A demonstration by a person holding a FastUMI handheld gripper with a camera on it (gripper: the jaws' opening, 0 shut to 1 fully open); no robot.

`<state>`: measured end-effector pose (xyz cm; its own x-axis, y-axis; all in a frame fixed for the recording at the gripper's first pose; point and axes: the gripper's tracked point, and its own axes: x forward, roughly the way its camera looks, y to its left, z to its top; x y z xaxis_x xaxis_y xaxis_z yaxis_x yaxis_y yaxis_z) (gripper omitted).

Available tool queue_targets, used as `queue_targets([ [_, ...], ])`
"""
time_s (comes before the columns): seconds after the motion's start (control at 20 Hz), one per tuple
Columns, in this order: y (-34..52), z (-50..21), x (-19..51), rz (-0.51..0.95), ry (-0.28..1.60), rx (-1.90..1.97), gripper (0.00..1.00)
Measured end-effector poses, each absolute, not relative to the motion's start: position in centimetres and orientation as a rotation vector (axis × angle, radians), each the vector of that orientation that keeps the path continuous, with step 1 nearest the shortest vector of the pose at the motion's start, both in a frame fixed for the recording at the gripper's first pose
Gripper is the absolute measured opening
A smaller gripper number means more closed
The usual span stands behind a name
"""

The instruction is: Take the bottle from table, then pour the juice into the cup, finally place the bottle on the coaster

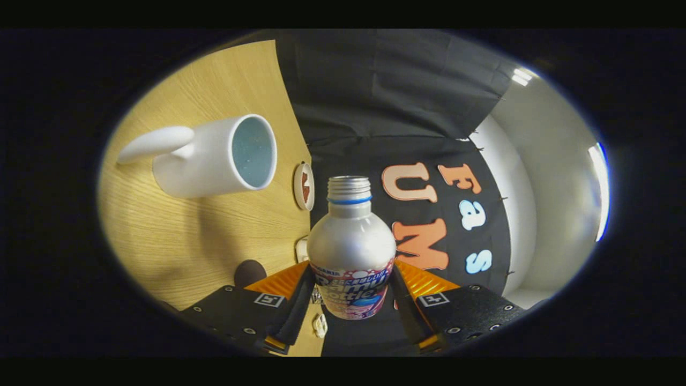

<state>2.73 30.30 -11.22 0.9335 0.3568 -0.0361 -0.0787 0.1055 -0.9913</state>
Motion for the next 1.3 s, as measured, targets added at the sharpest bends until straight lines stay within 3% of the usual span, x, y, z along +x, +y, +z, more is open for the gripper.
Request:
queue_targets([
  [1.3, 31.7, -8.9, 3.0, 0.280, -0.395, -1.699, 0.75],
])
